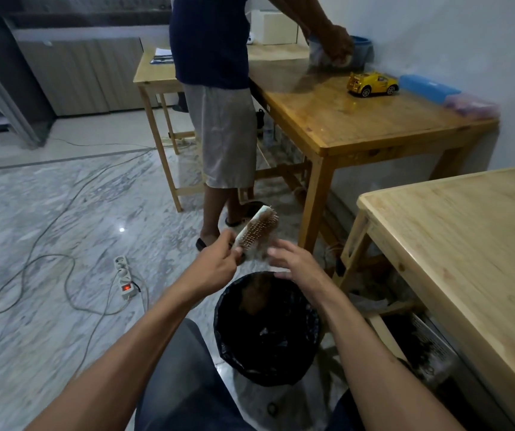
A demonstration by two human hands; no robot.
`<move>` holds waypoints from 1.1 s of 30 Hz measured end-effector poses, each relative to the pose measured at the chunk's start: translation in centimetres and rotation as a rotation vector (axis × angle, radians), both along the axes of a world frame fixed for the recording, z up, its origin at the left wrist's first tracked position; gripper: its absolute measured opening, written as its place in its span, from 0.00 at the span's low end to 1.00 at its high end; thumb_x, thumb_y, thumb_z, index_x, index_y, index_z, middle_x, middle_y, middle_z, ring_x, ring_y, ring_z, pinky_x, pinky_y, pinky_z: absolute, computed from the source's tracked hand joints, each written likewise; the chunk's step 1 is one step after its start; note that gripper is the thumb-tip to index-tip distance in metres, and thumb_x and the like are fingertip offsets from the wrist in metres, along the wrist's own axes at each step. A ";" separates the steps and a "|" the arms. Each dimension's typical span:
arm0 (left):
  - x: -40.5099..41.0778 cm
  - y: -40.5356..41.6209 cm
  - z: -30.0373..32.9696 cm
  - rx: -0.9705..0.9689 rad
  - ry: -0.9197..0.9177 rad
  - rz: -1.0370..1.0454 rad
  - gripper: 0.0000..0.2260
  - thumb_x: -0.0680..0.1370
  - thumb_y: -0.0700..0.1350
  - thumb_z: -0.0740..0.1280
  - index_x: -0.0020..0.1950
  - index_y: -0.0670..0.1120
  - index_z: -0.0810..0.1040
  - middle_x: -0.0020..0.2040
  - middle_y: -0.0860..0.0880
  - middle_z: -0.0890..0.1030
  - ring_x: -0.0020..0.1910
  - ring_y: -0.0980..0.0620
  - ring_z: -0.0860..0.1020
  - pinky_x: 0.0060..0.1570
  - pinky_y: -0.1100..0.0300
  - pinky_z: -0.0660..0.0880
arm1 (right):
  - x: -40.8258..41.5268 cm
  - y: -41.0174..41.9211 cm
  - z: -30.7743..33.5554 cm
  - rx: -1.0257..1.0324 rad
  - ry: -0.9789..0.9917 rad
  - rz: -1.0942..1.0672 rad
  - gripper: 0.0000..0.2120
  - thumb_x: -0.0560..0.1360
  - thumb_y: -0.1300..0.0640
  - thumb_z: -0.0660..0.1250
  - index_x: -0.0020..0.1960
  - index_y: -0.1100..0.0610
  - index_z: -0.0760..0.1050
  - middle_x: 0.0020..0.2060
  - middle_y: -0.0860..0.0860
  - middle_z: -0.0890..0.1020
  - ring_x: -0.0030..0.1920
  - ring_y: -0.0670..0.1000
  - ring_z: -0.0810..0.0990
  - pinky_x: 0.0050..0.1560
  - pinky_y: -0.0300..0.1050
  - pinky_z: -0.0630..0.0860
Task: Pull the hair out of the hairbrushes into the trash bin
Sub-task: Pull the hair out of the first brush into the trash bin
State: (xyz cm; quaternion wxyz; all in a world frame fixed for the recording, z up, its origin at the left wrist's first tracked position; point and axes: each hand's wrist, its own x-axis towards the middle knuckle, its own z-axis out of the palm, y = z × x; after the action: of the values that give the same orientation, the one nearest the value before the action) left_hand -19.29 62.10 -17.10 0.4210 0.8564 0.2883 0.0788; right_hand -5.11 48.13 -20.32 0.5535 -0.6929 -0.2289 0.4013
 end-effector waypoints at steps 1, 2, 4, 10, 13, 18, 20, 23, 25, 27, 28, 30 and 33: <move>0.0 -0.2 0.1 0.011 0.002 0.001 0.07 0.85 0.50 0.58 0.56 0.47 0.70 0.50 0.39 0.81 0.50 0.40 0.79 0.51 0.39 0.75 | -0.3 0.1 0.1 0.021 -0.030 0.000 0.21 0.79 0.47 0.69 0.70 0.52 0.78 0.59 0.49 0.85 0.55 0.45 0.84 0.53 0.43 0.77; 0.1 -0.5 0.2 0.015 -0.005 0.004 0.07 0.85 0.49 0.58 0.56 0.46 0.70 0.50 0.39 0.81 0.50 0.40 0.79 0.51 0.38 0.75 | -0.5 0.2 0.1 0.022 -0.102 -0.008 0.15 0.80 0.47 0.69 0.62 0.53 0.82 0.50 0.47 0.87 0.46 0.43 0.85 0.47 0.40 0.76; 0.1 -0.8 0.2 0.014 -0.036 0.029 0.06 0.85 0.48 0.58 0.56 0.46 0.71 0.49 0.41 0.81 0.48 0.42 0.79 0.47 0.40 0.75 | -0.8 0.4 -0.4 0.047 -0.209 -0.064 0.11 0.81 0.50 0.70 0.46 0.55 0.85 0.34 0.44 0.85 0.33 0.40 0.79 0.41 0.37 0.73; -0.3 1.4 -0.9 -0.157 -0.141 0.407 0.04 0.82 0.45 0.58 0.47 0.51 0.68 0.42 0.45 0.74 0.38 0.46 0.70 0.39 0.50 0.67 | -0.5 -0.5 -0.6 -0.070 -0.306 -0.034 0.13 0.80 0.53 0.71 0.39 0.55 0.87 0.29 0.44 0.83 0.31 0.36 0.78 0.42 0.38 0.73; -0.7 2.5 -1.1 -0.159 -0.160 0.506 0.03 0.79 0.47 0.57 0.47 0.51 0.68 0.41 0.45 0.73 0.38 0.46 0.70 0.39 0.48 0.67 | 0.0 -1.4 -0.8 -0.165 -0.354 0.032 0.12 0.80 0.52 0.71 0.41 0.55 0.88 0.30 0.45 0.84 0.37 0.43 0.82 0.42 0.41 0.74; -0.8 1.0 -0.4 -0.037 -0.080 0.259 0.04 0.84 0.46 0.57 0.53 0.47 0.70 0.43 0.44 0.77 0.38 0.47 0.72 0.37 0.51 0.67 | 0.1 -1.0 -1.5 -0.319 -0.369 0.110 0.18 0.79 0.50 0.69 0.68 0.51 0.80 0.67 0.49 0.79 0.68 0.51 0.77 0.66 0.47 0.73; -0.8 0.5 -0.3 0.054 -0.058 0.167 0.04 0.85 0.46 0.58 0.53 0.47 0.71 0.42 0.44 0.78 0.38 0.47 0.74 0.37 0.51 0.67 | 0.1 -0.7 -1.1 -0.244 -0.240 0.046 0.29 0.78 0.48 0.69 0.77 0.49 0.69 0.75 0.50 0.69 0.75 0.53 0.70 0.72 0.50 0.69; -0.8 -0.3 0.1 0.087 -0.064 0.084 0.05 0.85 0.46 0.58 0.53 0.46 0.70 0.39 0.49 0.78 0.34 0.58 0.76 0.33 0.60 0.68 | 0.2 -0.1 -0.7 -0.065 -0.081 -0.011 0.31 0.78 0.45 0.69 0.79 0.48 0.67 0.75 0.50 0.72 0.64 0.51 0.81 0.61 0.49 0.77; -0.6 -0.7 0.5 0.062 -0.071 0.043 0.04 0.86 0.45 0.58 0.52 0.48 0.70 0.38 0.52 0.77 0.31 0.63 0.76 0.30 0.67 0.67 | 0.0 0.2 -0.4 0.025 0.032 0.018 0.25 0.81 0.46 0.68 0.76 0.51 0.71 0.68 0.52 0.80 0.43 0.49 0.85 0.41 0.42 0.77; -0.4 -0.9 0.8 0.072 -0.072 0.028 0.04 0.85 0.46 0.59 0.51 0.49 0.71 0.39 0.52 0.78 0.33 0.60 0.75 0.32 0.62 0.68 | -0.6 0.5 0.0 0.074 0.060 0.038 0.17 0.82 0.48 0.67 0.67 0.55 0.79 0.52 0.53 0.87 0.30 0.47 0.79 0.29 0.37 0.70; -0.4 -0.8 0.8 0.076 -0.069 0.036 0.04 0.85 0.46 0.59 0.51 0.50 0.71 0.40 0.51 0.78 0.34 0.58 0.74 0.33 0.60 0.68 | -0.7 0.7 -0.2 0.087 0.034 0.026 0.16 0.82 0.49 0.67 0.62 0.59 0.82 0.42 0.52 0.86 0.27 0.46 0.75 0.27 0.36 0.68; -0.3 -0.3 0.8 0.076 -0.061 0.082 0.04 0.85 0.46 0.59 0.52 0.49 0.71 0.40 0.49 0.79 0.36 0.55 0.75 0.34 0.57 0.68 | -1.1 0.8 -0.3 0.094 -0.020 -0.049 0.16 0.81 0.50 0.69 0.51 0.64 0.85 0.30 0.49 0.77 0.26 0.45 0.68 0.26 0.35 0.63; -0.3 0.4 0.2 0.047 -0.042 0.182 0.04 0.83 0.44 0.60 0.50 0.48 0.72 0.40 0.48 0.79 0.35 0.52 0.74 0.35 0.54 0.68 | -1.2 0.5 -0.2 0.081 -0.067 -0.096 0.15 0.80 0.51 0.71 0.44 0.62 0.86 0.26 0.47 0.73 0.25 0.44 0.66 0.27 0.33 0.62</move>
State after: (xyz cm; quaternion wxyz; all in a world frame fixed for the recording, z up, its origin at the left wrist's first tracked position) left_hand -19.64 62.55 -16.90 0.3978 0.8345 0.3540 0.1414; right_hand -6.32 48.66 -20.50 0.5918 -0.6932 -0.2299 0.3412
